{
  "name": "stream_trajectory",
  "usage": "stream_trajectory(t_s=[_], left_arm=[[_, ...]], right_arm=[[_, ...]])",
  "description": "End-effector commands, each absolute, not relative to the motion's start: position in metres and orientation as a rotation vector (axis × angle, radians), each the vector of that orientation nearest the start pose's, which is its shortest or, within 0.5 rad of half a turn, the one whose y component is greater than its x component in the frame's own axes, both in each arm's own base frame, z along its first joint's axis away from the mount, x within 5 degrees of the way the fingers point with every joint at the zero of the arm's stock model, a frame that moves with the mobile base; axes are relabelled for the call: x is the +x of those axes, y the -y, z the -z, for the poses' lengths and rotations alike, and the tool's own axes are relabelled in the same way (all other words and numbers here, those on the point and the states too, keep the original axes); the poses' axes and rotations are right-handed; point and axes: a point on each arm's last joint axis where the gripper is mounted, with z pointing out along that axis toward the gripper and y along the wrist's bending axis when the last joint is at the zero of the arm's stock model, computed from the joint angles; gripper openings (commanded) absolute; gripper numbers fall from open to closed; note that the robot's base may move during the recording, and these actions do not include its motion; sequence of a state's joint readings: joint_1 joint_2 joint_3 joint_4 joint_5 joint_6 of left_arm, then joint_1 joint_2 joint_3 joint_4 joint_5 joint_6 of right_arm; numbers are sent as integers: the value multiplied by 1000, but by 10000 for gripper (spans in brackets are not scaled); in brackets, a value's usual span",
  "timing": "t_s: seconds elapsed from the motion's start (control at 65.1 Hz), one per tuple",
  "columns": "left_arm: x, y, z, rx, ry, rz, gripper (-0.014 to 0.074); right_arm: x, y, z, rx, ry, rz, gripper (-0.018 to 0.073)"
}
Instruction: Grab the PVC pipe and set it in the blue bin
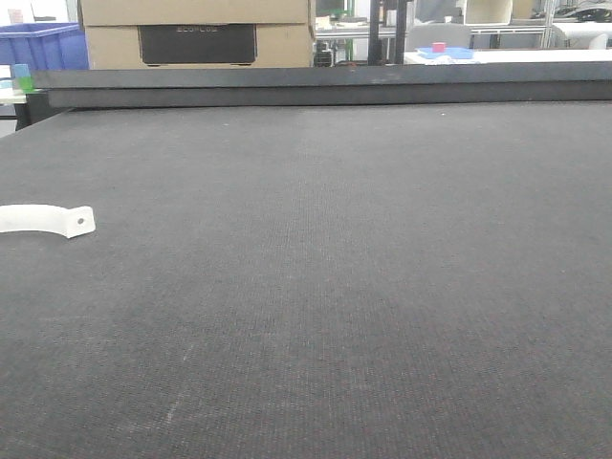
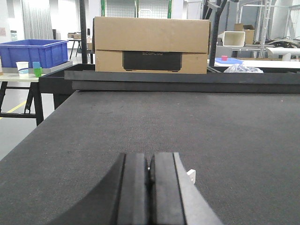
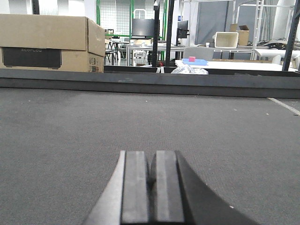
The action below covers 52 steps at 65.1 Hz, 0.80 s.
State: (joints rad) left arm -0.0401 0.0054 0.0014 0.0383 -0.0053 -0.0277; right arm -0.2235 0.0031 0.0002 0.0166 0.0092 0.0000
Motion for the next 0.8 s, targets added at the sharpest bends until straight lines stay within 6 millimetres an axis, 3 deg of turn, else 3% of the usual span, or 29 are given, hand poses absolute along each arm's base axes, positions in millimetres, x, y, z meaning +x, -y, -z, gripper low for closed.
stream_trajectory(t_s=[0.0,0.784], left_arm=[[56,2,-215,40,-1458,26,-111],[56,2,-216,41,-1455,26,-111]], right_arm=[[55,13,-214,175,-1467,174,-162],[55,13,-214,175,-1467,174,-162]])
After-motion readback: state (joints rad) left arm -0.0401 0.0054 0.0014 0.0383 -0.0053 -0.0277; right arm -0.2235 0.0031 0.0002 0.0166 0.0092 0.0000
